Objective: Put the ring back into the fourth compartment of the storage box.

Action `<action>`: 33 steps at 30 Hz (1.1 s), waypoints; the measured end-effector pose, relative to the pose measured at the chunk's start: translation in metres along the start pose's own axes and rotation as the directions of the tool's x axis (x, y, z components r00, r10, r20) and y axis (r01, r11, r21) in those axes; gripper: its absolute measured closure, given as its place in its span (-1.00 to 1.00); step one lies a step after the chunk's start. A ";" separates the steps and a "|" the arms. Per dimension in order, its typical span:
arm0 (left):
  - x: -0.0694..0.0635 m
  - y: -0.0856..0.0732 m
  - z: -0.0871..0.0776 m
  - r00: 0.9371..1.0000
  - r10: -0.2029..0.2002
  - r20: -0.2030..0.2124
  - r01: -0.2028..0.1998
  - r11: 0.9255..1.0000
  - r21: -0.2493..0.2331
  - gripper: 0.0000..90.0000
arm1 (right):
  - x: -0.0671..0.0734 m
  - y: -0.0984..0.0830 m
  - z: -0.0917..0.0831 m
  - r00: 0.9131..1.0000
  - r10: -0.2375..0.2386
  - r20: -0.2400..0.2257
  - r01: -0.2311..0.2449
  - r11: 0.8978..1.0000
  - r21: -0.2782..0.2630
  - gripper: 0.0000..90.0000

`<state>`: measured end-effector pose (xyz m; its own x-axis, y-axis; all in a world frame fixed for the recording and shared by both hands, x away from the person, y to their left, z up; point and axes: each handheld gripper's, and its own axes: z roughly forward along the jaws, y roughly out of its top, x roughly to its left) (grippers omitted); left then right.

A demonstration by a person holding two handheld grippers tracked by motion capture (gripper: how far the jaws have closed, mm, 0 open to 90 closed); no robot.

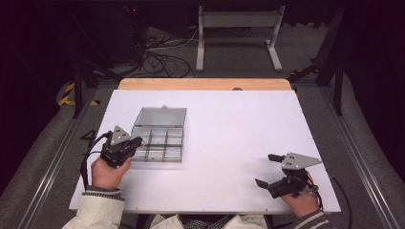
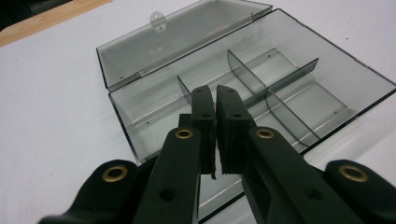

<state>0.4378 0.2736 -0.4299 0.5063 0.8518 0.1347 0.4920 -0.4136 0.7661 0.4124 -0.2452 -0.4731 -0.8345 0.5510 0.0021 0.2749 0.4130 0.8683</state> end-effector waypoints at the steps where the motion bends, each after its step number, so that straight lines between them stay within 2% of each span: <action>1: 0.000 -0.001 0.001 1.000 -0.002 -0.007 0.002 1.000 0.004 0.92 | 0.000 0.000 0.000 1.000 0.000 0.000 0.000 1.000 0.000 -0.99; 3: 0.001 -0.001 0.002 1.000 0.008 -0.017 -0.008 1.000 0.015 0.92 | 0.000 0.000 0.000 1.000 0.001 0.000 -0.001 1.000 0.001 -0.99; 14: 0.010 -0.009 0.011 0.999 -0.049 -0.019 0.050 0.996 0.070 0.92 | 0.000 0.000 0.000 1.000 0.000 -0.002 0.000 1.000 0.002 -0.99; 19: 0.013 -0.011 0.014 0.998 -0.061 -0.023 0.063 0.994 0.092 0.92 | 0.000 0.000 0.000 1.000 0.000 -0.002 0.000 1.000 0.002 -0.99; 33: 0.019 -0.014 0.022 0.992 -0.124 0.010 0.120 0.979 0.167 0.92 | 0.000 0.000 0.001 1.000 0.000 -0.005 0.000 1.000 0.005 -0.99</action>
<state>0.4560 0.2884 -0.4518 0.4485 0.8932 0.0327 0.6604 -0.3558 0.6612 0.4126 -0.2447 -0.4736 -0.8368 0.5474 0.0040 0.2767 0.4166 0.8660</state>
